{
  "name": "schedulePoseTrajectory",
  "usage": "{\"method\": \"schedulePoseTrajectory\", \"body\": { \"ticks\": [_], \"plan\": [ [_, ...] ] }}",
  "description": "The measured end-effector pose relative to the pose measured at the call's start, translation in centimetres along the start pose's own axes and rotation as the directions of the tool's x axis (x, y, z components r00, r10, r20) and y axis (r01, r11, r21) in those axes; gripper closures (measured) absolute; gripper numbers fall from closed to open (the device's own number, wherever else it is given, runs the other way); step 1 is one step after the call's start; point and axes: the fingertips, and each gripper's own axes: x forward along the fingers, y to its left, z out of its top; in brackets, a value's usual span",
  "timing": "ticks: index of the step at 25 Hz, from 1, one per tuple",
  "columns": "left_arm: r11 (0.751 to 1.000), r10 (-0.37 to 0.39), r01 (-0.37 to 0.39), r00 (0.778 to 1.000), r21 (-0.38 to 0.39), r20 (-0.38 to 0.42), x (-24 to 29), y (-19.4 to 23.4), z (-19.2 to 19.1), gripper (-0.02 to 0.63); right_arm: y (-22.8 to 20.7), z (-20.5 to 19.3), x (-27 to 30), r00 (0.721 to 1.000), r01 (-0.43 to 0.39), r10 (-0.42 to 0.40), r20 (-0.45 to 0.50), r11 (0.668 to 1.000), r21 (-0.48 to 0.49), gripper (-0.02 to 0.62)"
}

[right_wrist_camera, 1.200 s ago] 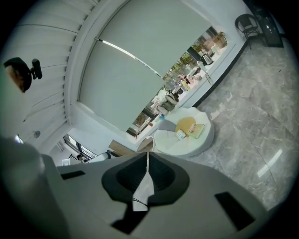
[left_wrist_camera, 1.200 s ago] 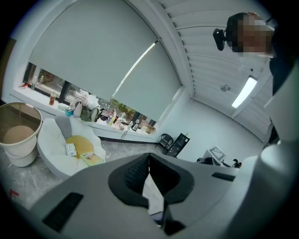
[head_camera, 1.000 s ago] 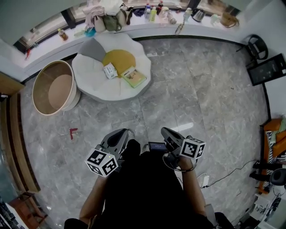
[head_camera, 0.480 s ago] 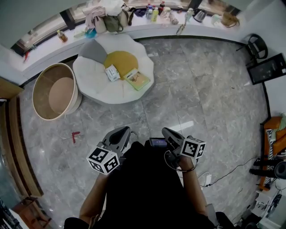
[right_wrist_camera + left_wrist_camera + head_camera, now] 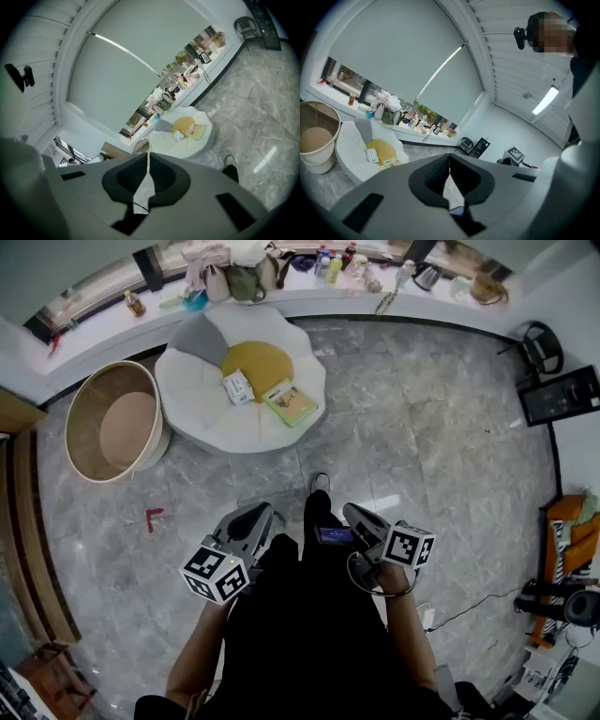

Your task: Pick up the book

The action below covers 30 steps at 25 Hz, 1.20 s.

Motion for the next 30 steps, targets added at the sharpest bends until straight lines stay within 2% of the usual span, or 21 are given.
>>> {"method": "schedulePoseTrajectory", "body": {
  "ticks": [8,15,26,30],
  "plan": [
    [0.999,0.051,-0.051,0.998,-0.020,0.020,0.7,1.1,0.4,0.592,-0.3,1.9,1.7,0.999,-0.034,0.034,-0.029,0.999,-0.021,0.577],
    [0.998,0.060,-0.060,0.998,-0.016,0.010,3.8,1.4,1.8,0.592,-2.7,5.0,2.2,0.999,-0.016,0.016,-0.028,1.000,-0.005,0.577],
    [0.996,0.091,-0.090,0.996,-0.017,0.006,11.2,1.7,5.4,0.592,-6.1,12.8,4.3,0.998,-0.032,0.032,-0.054,0.999,0.003,0.577],
    [0.993,0.117,-0.117,0.993,-0.017,0.007,13.4,2.1,6.4,0.592,-7.2,15.3,5.4,0.996,-0.060,0.061,-0.068,0.998,0.015,0.577]
  ]
}}
